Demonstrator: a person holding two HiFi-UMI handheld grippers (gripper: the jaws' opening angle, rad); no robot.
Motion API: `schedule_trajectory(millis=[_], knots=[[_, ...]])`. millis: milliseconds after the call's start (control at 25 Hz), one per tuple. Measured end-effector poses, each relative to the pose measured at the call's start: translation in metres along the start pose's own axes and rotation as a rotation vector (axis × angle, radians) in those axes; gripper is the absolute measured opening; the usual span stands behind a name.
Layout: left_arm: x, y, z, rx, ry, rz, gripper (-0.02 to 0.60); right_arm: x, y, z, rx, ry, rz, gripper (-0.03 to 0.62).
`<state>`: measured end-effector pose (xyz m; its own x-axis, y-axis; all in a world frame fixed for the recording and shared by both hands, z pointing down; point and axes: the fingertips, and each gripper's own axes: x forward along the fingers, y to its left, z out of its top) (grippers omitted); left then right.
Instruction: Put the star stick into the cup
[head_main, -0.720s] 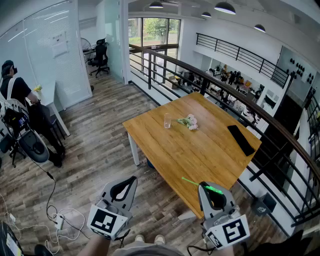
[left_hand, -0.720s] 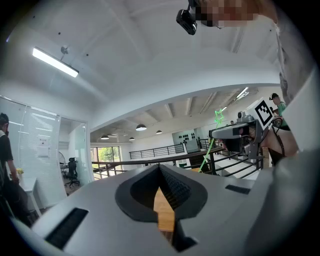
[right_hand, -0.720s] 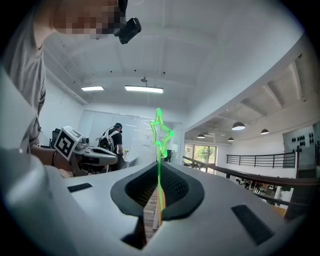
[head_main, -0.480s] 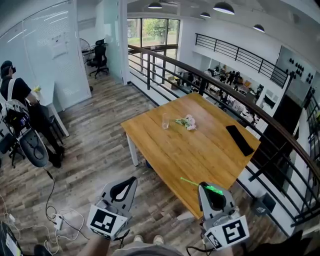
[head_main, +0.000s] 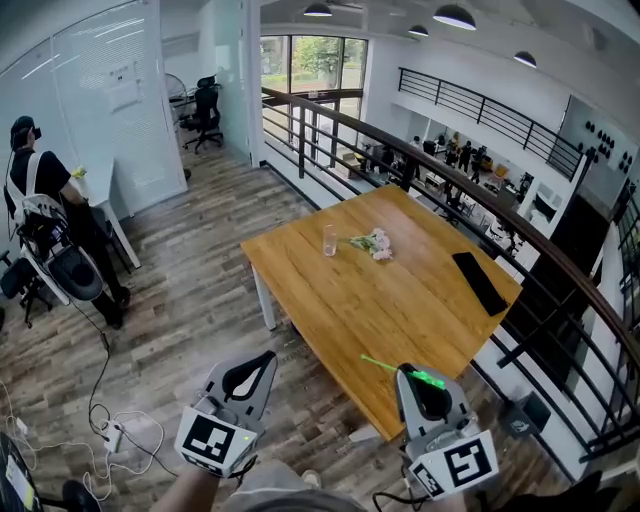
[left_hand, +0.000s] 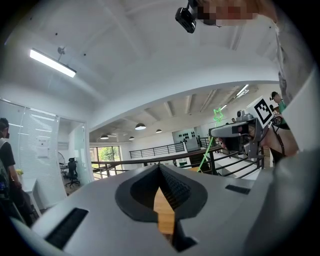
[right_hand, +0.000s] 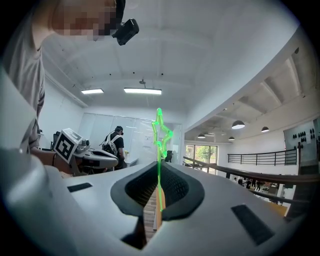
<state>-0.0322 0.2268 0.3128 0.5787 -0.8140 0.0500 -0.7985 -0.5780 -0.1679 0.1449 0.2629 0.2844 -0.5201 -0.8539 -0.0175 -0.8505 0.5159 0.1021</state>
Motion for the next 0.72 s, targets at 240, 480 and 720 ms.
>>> schedule_trajectory(millis=[240, 480, 720], knots=[[0.008, -0.003, 0.000, 0.018, -0.005, 0.004, 0.015, 0.004, -0.012, -0.004, -0.003, 0.002, 0.003, 0.038], [0.026, 0.008, -0.001, 0.023, -0.032, 0.014, 0.015, 0.024, -0.024, -0.005, -0.016, -0.023, 0.008, 0.038], [0.048, 0.022, -0.015, 0.011, -0.028, 0.019, 0.015, 0.047, -0.034, -0.024, -0.011, -0.014, 0.008, 0.038]])
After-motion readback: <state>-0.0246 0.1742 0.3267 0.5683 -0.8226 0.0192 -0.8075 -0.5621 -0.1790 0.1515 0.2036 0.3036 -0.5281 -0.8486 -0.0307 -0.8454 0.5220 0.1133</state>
